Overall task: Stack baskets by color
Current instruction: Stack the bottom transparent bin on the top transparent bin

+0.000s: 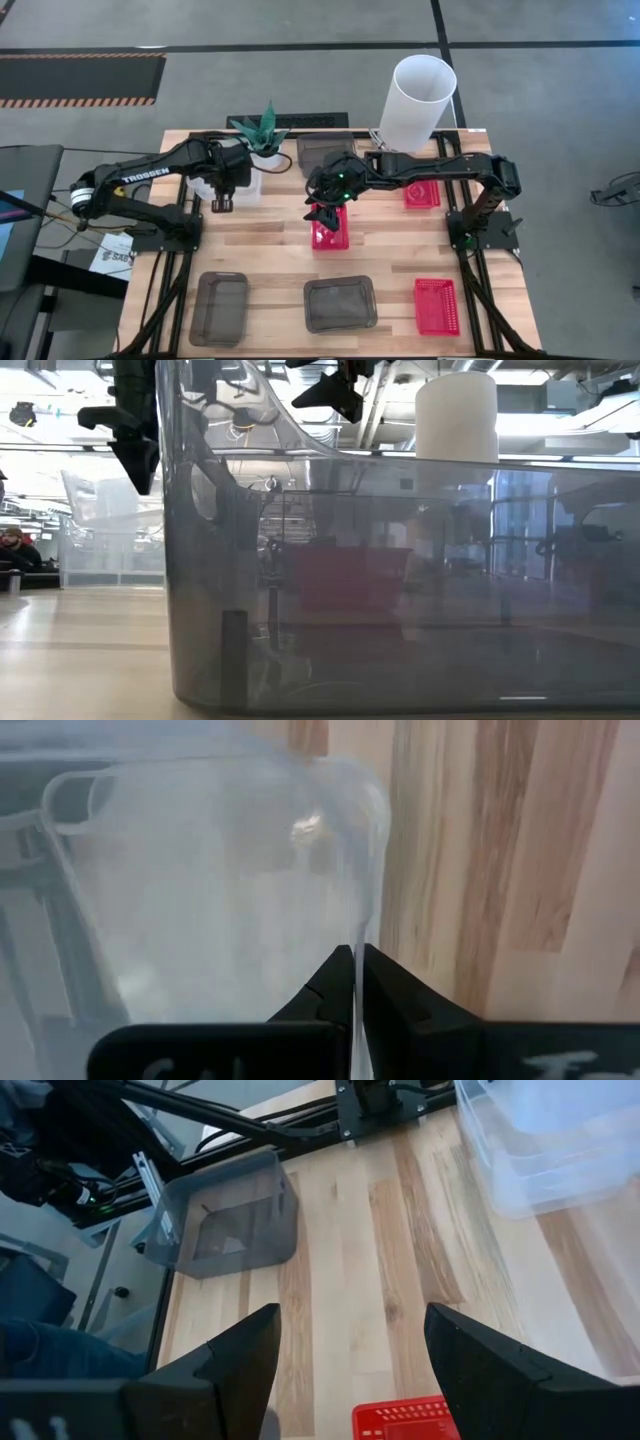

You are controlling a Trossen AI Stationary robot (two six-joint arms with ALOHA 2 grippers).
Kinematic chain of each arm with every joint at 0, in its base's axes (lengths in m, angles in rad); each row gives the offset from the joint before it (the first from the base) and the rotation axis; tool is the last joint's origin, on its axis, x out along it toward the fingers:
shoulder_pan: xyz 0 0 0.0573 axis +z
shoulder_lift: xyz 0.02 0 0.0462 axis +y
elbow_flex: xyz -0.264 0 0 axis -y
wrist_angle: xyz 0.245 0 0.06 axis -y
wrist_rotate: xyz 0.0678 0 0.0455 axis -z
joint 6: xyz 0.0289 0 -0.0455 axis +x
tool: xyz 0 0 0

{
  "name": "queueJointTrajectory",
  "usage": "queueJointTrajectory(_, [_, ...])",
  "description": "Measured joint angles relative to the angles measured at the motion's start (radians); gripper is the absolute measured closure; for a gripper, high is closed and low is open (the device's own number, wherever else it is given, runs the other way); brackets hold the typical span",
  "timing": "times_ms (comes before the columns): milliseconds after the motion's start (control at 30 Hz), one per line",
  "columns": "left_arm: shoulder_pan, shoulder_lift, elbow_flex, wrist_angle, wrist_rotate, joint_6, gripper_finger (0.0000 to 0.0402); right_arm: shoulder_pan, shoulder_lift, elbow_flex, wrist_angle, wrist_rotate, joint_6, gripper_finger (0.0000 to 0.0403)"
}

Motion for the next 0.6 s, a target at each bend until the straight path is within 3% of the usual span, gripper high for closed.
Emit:
queueJointTrajectory(400, [0.0,0.002,-0.001,-0.045,0.05,0.056,0.0401,-0.007,0.0,0.0,0.0,0.0,-0.003,0.0133])
queueJointTrajectory(600, [0.003,0.068,-0.001,-0.043,0.04,0.068,0.0401,-0.014,0.0,0.0,0.001,0.0,-0.002,0.0133])
